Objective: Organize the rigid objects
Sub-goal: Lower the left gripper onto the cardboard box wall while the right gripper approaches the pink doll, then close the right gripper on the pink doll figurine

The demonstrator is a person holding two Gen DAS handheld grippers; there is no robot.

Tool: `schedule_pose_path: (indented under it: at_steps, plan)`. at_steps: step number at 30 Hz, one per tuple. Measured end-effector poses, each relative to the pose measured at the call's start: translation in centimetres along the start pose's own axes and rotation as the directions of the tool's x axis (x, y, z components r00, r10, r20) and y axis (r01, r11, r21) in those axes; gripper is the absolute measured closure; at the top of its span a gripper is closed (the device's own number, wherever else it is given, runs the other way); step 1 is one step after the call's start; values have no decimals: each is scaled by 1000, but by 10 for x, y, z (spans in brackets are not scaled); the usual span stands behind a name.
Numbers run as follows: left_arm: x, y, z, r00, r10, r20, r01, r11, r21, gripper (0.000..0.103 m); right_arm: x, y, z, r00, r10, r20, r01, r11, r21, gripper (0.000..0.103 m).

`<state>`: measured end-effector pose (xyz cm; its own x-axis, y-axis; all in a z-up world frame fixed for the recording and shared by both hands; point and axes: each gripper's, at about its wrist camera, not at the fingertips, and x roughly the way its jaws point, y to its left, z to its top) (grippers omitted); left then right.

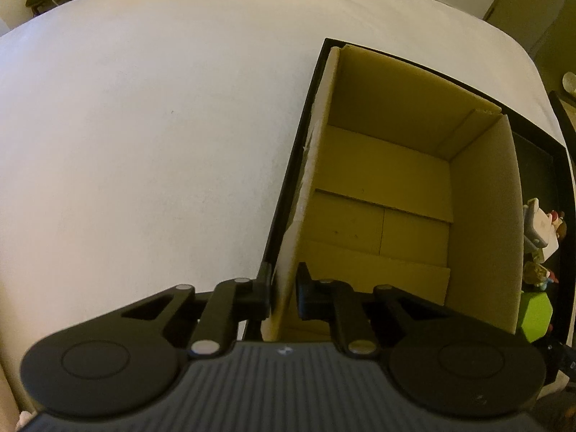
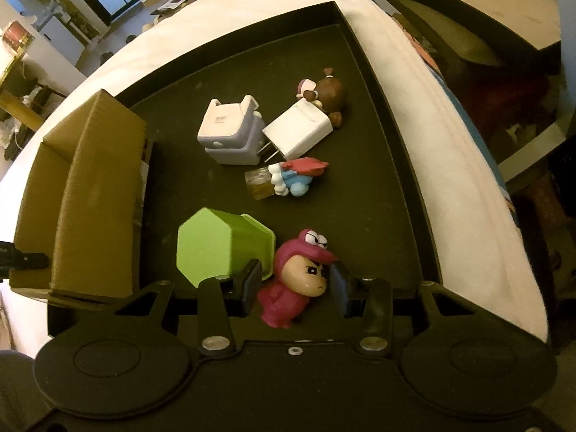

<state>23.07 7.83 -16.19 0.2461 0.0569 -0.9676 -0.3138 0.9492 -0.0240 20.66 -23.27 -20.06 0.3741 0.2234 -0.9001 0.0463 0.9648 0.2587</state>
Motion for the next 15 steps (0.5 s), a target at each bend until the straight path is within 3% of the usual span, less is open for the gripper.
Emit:
schedule_pose_path:
  at_steps: [3,15]
  plan:
    - [0,2,-1,1000,-12,5,12,1000,-7,91,5,1,-2,1000,1,-11,-1,1000,-1,67]
    - [-15,-1,-9,1000,-10,29,9,1000,26,91,-10,5,-7,1000,0,19,1,1000,-29,68]
